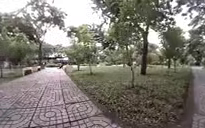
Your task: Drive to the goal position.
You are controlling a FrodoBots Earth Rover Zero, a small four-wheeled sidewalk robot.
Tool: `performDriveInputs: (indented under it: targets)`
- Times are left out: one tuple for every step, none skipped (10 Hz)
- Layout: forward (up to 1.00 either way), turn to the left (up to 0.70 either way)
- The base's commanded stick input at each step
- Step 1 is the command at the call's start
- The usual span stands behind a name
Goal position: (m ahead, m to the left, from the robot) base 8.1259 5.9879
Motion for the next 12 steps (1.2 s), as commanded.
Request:
performDriveInputs:
  targets:
    - [0.00, 0.00]
    - [0.00, 0.00]
    - [0.00, 0.00]
    - [0.00, 0.00]
    - [0.00, 0.00]
    - [0.00, 0.00]
    - [0.00, 0.00]
    - [0.00, 0.00]
    - [0.00, 0.00]
    - [0.00, 0.41]
    - [0.00, 0.00]
    - [0.00, 0.00]
